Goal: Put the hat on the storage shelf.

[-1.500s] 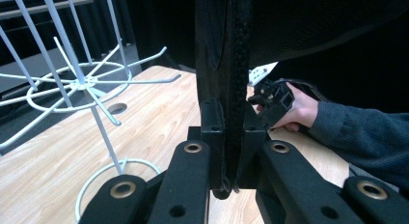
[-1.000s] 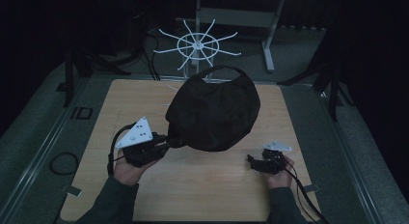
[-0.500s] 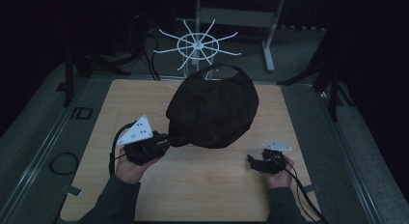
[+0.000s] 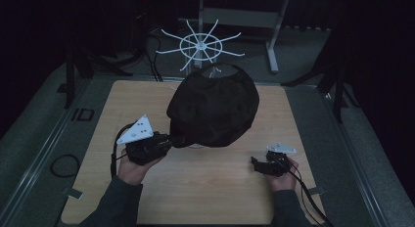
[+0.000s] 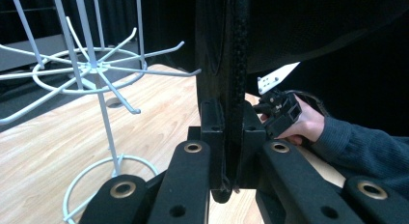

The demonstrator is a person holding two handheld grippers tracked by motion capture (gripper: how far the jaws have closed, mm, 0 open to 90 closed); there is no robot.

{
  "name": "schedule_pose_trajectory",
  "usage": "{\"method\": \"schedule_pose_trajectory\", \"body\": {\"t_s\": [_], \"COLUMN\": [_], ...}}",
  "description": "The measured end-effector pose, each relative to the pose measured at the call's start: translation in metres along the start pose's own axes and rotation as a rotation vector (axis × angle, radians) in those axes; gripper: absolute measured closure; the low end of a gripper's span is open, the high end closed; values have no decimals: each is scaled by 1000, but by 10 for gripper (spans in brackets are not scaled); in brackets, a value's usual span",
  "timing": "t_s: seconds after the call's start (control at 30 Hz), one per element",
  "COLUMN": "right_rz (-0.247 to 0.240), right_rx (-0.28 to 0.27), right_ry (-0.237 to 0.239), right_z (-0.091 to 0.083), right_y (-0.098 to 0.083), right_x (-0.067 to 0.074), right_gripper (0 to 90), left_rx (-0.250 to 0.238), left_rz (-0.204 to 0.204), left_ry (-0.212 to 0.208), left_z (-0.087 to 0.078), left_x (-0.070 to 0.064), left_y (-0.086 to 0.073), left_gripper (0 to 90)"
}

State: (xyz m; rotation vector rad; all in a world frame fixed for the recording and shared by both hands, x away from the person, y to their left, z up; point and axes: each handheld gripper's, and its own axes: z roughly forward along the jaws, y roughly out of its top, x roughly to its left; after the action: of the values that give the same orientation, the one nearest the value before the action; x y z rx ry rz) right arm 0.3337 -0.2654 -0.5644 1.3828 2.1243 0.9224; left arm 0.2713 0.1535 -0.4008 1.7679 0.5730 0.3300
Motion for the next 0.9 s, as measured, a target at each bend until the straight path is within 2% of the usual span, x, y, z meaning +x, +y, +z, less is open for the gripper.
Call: {"method": "schedule_pose_trajectory", "body": {"t_s": [0.33,0.57,0.67,0.77,0.9], "right_rz": [-1,2,1,2,2], "right_rx": [0,-1,-1,-1,-1], "right_ry": [0,-1,0,0,0], "right_z": [0,0,0,0,0], "right_y": [0,0,0,0,0], "right_x": [0,0,0,0,0], "right_gripper": [211,212,211,211,211], "left_rx": [11,23,14,4,10], "left_rz": [-29,-58,-81,-96,-94], "left_ry": [4,13,10,1,1], "left_z": [2,5,4,3,4], "left_x": [4,10,13,16,15], "left_y": [-6,-12,-15,-15,-15], "left_gripper": [859,846,831,779,710]}}
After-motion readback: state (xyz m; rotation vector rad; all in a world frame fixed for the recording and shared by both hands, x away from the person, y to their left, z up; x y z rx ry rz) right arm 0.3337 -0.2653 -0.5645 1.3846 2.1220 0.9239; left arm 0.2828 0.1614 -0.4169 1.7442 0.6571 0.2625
